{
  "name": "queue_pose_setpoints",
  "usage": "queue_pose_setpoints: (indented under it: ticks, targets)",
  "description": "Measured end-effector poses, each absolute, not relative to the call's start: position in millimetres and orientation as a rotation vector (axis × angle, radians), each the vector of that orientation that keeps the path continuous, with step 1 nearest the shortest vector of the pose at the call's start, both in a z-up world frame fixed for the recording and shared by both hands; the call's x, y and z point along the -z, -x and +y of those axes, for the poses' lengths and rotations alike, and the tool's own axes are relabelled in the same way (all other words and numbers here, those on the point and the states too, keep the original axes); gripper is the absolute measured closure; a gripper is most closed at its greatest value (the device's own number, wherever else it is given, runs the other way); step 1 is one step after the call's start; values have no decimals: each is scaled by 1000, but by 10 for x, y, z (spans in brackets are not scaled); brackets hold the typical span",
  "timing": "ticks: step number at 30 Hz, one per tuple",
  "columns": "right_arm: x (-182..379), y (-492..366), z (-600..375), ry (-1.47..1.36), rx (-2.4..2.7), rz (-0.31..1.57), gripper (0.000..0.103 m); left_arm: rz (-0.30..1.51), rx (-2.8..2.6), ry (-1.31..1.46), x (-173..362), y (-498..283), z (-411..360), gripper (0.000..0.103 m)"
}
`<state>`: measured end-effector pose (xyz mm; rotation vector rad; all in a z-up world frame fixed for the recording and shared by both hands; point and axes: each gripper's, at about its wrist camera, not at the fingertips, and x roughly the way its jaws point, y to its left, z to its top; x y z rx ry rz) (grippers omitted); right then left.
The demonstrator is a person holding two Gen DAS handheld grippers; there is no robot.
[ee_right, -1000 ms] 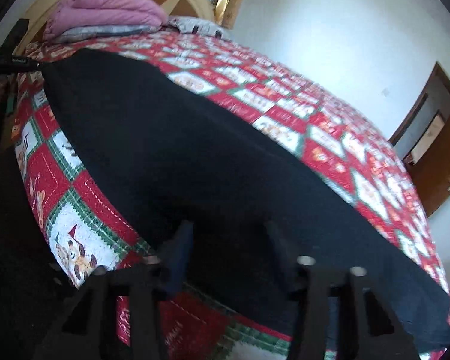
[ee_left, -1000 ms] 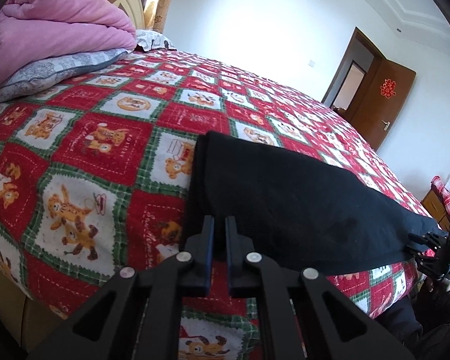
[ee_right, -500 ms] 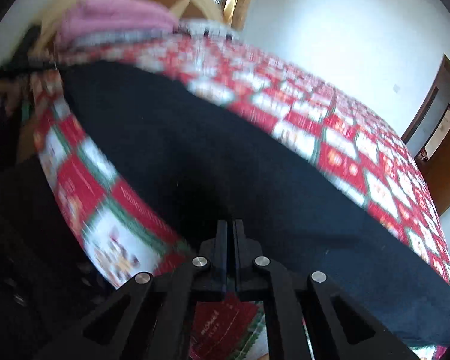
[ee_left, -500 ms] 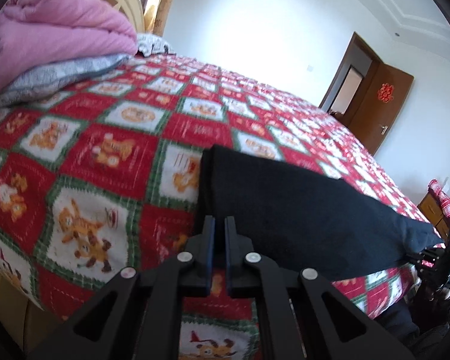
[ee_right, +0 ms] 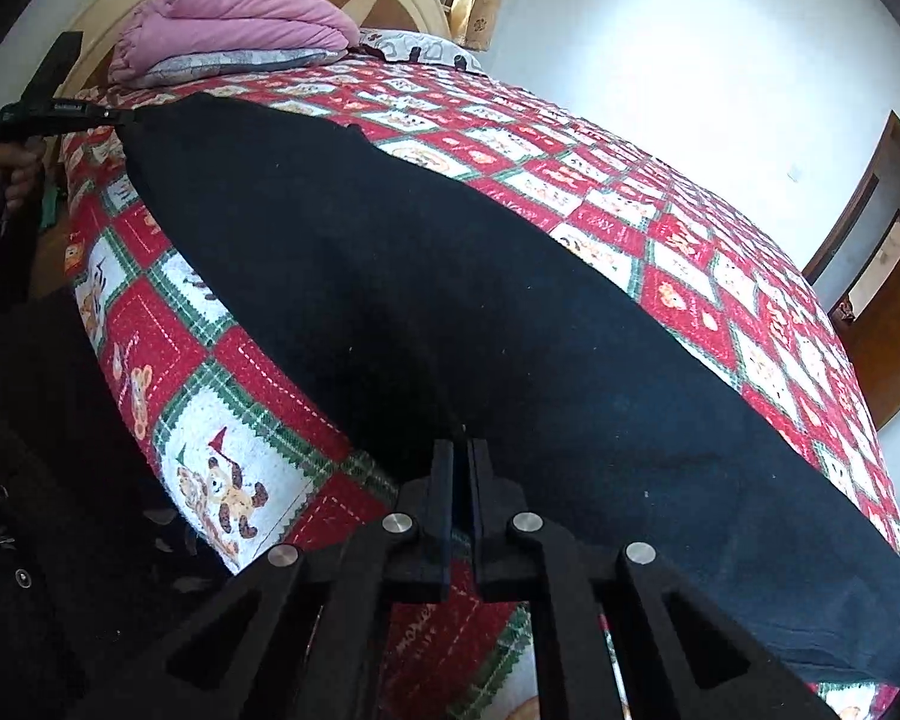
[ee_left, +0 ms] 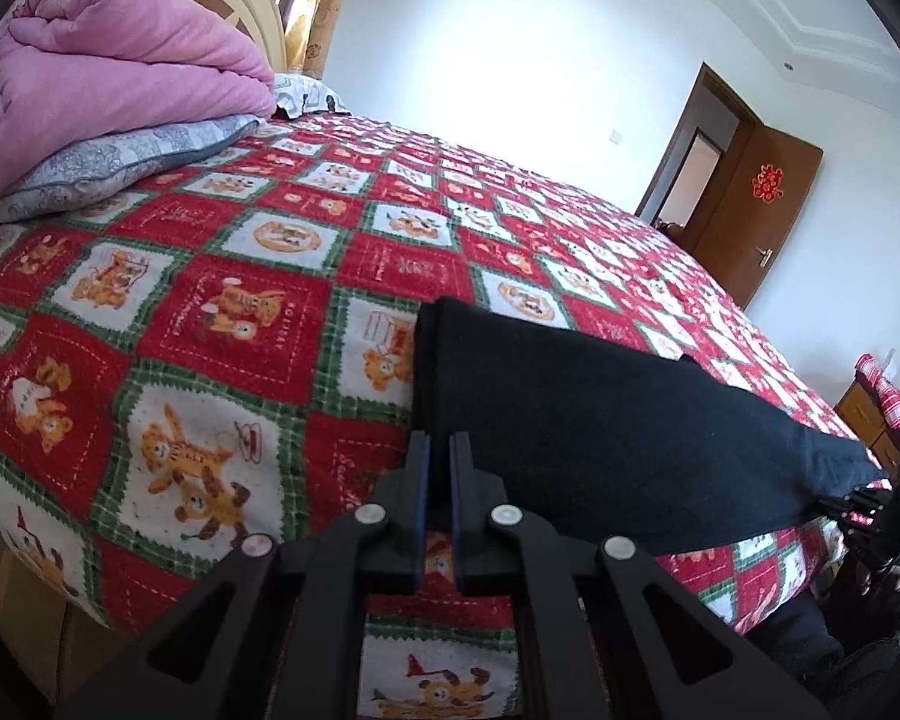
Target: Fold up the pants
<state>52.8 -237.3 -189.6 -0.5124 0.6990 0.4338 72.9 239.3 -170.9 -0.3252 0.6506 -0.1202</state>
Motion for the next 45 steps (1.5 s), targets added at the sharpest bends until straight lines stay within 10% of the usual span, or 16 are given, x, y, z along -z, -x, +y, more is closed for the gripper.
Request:
queue_pose_setpoints:
  ticks: [33,37,43,45]
  targets:
    - [1804,-617,-1727,406,-649,713,103,663,139,348,1800,-740,2406,97]
    - [1850,-726,-1743,420,-604,705,57,665,139,353,1808,-738,2406,97]
    - [1881,-788,-1678,410,-640,723,58,665,141,359,1820,-738,2409,97]
    - [1924,-810,-1658,420,-627,728,72,664,142,360,1818,-736,2413,97]
